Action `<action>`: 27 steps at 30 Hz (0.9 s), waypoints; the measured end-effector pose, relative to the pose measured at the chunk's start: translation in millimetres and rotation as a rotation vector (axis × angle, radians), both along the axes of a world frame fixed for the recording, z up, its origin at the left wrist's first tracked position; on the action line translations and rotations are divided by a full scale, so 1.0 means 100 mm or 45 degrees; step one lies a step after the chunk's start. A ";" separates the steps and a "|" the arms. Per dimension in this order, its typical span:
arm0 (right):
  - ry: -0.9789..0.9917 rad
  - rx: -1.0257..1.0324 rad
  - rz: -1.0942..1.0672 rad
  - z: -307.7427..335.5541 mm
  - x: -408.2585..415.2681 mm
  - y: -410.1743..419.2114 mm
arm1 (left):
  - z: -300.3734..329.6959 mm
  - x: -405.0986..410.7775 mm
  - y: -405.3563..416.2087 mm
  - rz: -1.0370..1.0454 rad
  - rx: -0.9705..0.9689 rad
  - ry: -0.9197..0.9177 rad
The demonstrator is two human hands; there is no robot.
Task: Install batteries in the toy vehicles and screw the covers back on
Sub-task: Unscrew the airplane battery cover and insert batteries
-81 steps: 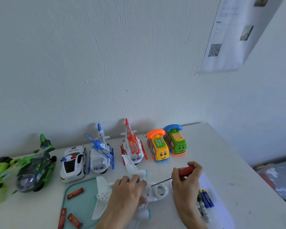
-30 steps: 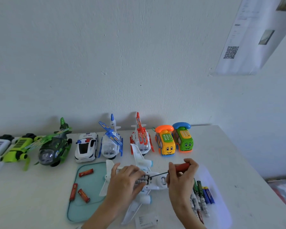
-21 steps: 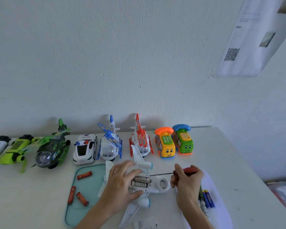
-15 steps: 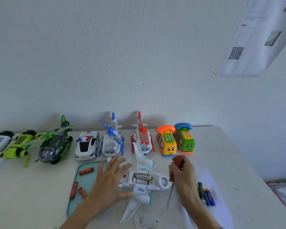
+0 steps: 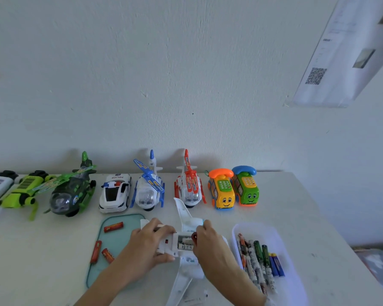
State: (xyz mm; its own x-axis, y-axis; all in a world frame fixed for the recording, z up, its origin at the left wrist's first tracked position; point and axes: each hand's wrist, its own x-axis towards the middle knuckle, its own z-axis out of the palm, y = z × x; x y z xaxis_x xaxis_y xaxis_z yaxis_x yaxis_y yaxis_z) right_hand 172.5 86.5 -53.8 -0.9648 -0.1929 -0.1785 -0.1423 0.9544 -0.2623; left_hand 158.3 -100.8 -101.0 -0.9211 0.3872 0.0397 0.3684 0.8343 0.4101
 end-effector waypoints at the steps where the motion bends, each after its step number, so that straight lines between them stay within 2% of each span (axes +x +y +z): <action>1: -0.019 0.000 -0.007 0.06 -0.02 0.06 | 0.00 -0.01 0.01 -0.008 -0.015 -0.043; 5: -0.074 0.067 -0.097 0.24 -0.02 0.39 | -0.03 -0.02 0.00 -0.032 0.037 -0.085; 9: -0.063 0.047 -0.328 0.37 0.07 0.77 | -0.07 0.01 0.03 -0.039 0.152 -0.079; 13: -0.054 -0.139 -0.650 0.27 0.11 1.18 | -0.09 0.07 0.07 -0.018 0.234 -0.067; 15: -0.094 -0.124 -0.684 0.14 0.12 1.29 | -0.11 0.10 0.08 -0.010 0.244 -0.051; 18: -0.022 -0.100 -0.620 0.13 0.13 1.31 | -0.11 0.12 0.08 -0.001 0.320 -0.060; 21: 0.196 -0.486 -0.461 0.39 0.14 1.18 | -0.12 0.12 0.07 0.005 0.354 -0.090; 23: 0.376 -0.705 -0.245 0.66 0.16 0.99 | -0.14 0.11 0.05 -0.004 0.365 -0.085; 25: 0.519 -0.660 -0.046 0.82 0.15 0.78 | -0.16 0.11 0.05 0.008 0.369 -0.078; 27: 0.552 -0.587 0.060 0.82 0.10 0.60 | -0.18 0.12 0.06 0.042 0.375 -0.037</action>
